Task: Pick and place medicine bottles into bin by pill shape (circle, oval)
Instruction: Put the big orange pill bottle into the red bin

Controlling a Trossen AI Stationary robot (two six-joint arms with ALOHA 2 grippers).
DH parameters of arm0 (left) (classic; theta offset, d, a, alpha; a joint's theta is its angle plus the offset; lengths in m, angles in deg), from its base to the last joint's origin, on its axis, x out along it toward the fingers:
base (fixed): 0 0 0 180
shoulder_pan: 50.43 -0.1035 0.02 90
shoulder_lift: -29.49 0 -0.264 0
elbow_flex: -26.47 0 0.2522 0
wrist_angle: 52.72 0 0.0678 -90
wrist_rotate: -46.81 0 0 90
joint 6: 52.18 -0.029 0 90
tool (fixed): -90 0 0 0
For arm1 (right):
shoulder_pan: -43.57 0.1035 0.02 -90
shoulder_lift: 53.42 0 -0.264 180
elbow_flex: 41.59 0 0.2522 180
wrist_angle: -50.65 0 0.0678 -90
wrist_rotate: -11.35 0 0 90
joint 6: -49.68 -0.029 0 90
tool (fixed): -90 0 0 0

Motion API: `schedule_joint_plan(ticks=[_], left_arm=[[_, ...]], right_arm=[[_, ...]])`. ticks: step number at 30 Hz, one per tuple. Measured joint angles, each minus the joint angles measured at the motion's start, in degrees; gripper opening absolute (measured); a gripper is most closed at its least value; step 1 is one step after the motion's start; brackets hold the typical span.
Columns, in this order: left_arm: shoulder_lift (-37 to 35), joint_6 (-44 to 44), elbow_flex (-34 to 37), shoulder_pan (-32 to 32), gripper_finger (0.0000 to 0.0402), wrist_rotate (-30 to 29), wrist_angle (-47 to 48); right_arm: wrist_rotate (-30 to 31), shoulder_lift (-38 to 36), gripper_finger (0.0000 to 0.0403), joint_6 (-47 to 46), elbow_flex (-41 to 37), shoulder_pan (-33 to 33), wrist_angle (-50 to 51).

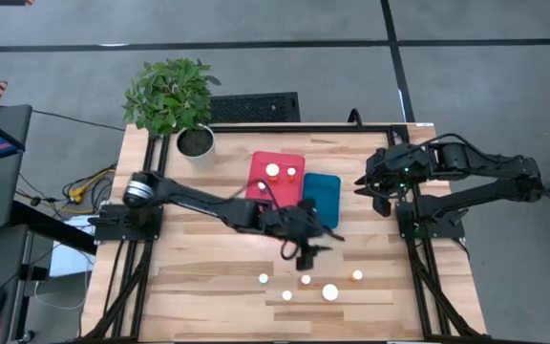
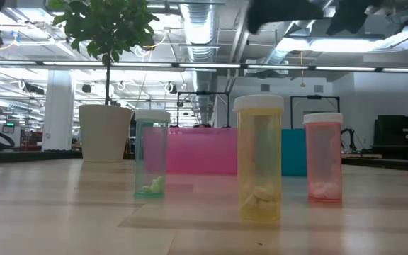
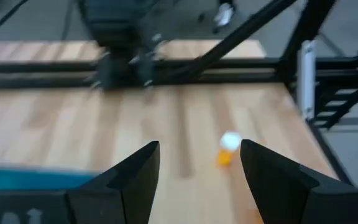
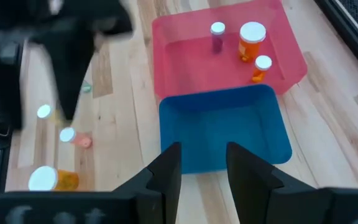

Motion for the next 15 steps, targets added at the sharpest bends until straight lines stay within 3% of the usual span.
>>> schedule_joint_plan(ticks=[10,15], left_arm=[[16.89,-2.70,-19.78,6.57,0.0217,0.42,5.02],[22.69,-1.07,-27.07,7.48,0.0233,4.61,8.96]], right_arm=[[0.01,0.15,0.0136,-0.04,0.00,0.01,-0.62],[0.01,0.15,0.0136,-0.07,0.00,0.01,-0.59]])
